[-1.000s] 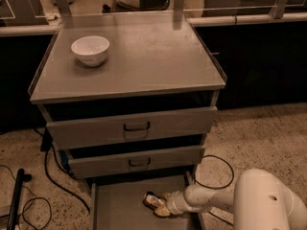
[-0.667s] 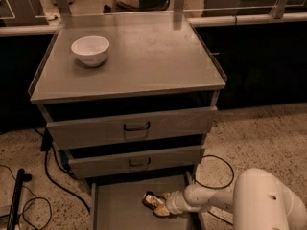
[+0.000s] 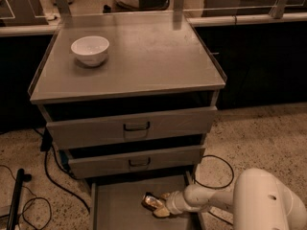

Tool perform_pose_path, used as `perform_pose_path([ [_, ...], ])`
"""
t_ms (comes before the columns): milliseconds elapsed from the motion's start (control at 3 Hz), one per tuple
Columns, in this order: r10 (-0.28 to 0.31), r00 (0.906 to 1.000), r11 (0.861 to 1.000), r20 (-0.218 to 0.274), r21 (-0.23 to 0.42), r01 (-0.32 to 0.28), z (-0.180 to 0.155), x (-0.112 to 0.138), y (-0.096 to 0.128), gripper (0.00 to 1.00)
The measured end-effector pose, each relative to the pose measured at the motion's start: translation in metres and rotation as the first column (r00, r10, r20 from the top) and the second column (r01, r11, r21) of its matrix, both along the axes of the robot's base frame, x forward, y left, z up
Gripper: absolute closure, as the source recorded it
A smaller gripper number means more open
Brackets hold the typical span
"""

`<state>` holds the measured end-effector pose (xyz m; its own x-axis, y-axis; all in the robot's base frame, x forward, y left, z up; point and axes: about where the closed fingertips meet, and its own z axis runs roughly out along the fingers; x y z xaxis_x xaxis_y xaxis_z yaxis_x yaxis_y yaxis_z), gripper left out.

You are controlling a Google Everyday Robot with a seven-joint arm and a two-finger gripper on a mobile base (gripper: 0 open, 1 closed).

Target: Place orange can into bottom drawer

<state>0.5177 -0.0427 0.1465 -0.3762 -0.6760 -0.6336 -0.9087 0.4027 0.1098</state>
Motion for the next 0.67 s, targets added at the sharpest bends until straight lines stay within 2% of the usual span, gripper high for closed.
perform_pose_path([
  [333, 0.0, 1.0, 1.0, 0.0, 0.0, 0.0, 0.0, 0.0, 0.0001, 0.0],
  [667, 0.0, 1.0, 1.0, 0.0, 0.0, 0.0, 0.0, -0.0001, 0.0001, 0.0],
])
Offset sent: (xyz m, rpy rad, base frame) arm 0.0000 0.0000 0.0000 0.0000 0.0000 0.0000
